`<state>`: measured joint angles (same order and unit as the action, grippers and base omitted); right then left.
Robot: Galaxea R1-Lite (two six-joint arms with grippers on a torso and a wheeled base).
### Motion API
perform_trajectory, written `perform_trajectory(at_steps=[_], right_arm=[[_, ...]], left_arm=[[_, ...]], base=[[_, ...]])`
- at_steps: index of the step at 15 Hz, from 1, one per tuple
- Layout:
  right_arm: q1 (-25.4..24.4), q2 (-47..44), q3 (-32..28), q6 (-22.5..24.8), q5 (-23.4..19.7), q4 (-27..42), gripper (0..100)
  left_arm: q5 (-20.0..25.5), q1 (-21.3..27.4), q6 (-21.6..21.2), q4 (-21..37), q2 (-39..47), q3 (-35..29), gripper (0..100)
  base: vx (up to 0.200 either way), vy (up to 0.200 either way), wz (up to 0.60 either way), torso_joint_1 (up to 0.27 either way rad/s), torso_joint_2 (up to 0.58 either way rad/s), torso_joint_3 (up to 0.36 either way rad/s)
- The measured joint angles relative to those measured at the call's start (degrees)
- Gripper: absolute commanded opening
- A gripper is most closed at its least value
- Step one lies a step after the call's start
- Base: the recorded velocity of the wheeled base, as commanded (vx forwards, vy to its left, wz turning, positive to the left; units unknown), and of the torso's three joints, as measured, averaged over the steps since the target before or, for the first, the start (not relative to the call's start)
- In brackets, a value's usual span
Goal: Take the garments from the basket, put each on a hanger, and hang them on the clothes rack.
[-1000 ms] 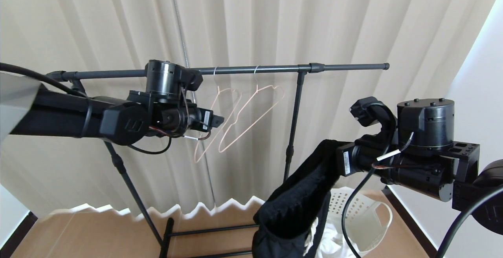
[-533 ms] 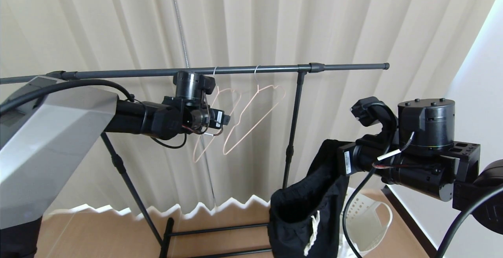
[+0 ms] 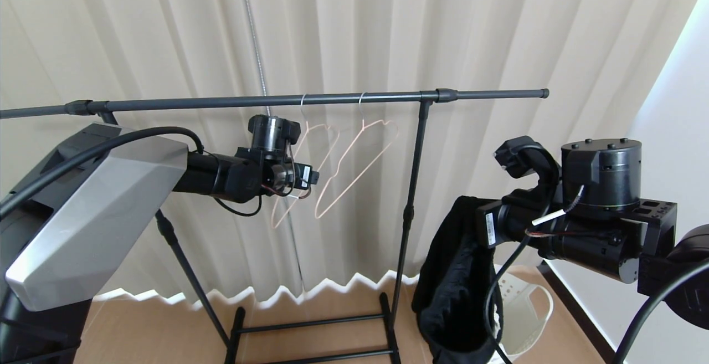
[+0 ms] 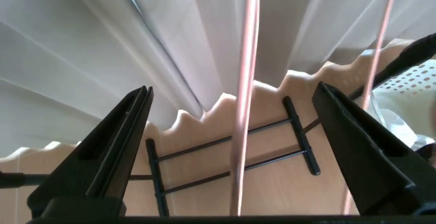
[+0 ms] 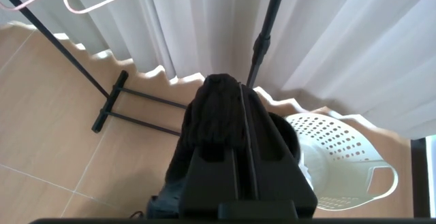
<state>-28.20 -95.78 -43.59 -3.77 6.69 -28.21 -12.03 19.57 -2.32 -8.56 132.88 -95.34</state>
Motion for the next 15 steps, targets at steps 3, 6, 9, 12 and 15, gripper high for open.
perform_trajectory(at_steps=[3,6,9,12,15], right_arm=[[0.00,-0.06,0.07,0.05,-0.02,0.02,0],[0.00,-0.09,0.10,0.05,-0.02,0.00,0],[0.00,-0.06,0.11,0.07,-0.02,0.00,0],[0.02,-0.06,0.18,0.07,0.00,-0.01,0],[0.04,-0.22,0.18,0.10,0.00,0.00,0]], left_arm=[[0.02,-0.06,1.08,0.00,1.11,-0.05,100],[0.00,-0.22,1.45,0.02,1.66,-0.52,0],[0.00,-0.33,1.74,-0.04,1.74,-0.71,0],[0.05,-0.13,3.18,-0.09,1.80,-0.71,0],[0.00,-0.15,3.77,-0.09,1.44,-0.60,0]], base=[[0.000,0.000,0.00,0.000,0.00,0.000],[0.000,0.000,0.00,0.000,0.00,0.000],[0.000,0.000,0.00,0.000,0.00,0.000],[0.000,0.000,0.00,0.000,0.00,0.000],[0.000,0.000,0.00,0.000,0.00,0.000]])
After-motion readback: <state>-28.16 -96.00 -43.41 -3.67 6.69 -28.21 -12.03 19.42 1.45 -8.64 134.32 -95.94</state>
